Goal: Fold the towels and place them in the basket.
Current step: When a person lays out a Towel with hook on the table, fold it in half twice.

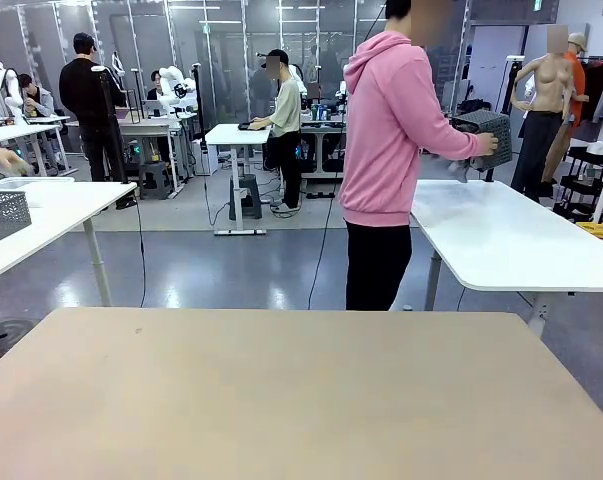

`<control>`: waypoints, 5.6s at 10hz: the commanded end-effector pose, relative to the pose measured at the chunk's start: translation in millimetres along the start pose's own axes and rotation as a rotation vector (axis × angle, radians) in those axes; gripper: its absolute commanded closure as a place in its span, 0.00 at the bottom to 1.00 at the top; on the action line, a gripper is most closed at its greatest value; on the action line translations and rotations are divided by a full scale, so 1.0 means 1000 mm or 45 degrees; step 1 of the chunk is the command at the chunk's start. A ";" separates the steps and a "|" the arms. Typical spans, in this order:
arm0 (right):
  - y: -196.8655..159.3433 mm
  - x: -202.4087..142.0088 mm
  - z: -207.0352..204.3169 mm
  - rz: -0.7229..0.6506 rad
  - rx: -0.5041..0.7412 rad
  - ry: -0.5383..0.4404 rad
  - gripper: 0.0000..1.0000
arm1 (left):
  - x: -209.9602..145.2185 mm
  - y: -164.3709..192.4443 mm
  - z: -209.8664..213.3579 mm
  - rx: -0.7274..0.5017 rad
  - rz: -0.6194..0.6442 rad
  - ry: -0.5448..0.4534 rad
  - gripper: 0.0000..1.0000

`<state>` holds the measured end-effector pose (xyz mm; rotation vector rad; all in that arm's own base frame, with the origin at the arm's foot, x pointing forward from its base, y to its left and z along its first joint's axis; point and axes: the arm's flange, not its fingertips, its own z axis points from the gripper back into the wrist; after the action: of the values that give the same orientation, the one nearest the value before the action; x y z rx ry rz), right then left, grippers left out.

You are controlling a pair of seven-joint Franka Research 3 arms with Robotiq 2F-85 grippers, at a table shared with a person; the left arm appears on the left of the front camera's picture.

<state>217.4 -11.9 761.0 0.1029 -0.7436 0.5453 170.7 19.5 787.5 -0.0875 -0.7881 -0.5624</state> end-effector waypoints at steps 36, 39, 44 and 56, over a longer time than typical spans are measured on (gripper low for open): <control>0.000 0.001 0.000 0.005 0.009 -0.004 0.00 | 0.002 0.000 0.001 -0.002 -0.004 -0.003 0.00; 0.000 0.001 0.000 0.005 0.009 -0.004 0.00 | 0.002 0.000 0.001 -0.002 -0.004 -0.003 0.00; 0.000 0.001 0.000 0.005 0.009 -0.004 0.00 | 0.002 0.000 0.001 -0.002 -0.004 -0.003 0.00; 0.000 0.001 0.000 0.005 0.009 -0.004 0.00 | 0.002 0.000 0.001 -0.002 -0.004 -0.003 0.00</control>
<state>217.4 -11.9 761.0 0.1029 -0.7436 0.5453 170.7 19.5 787.5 -0.0875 -0.7881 -0.5624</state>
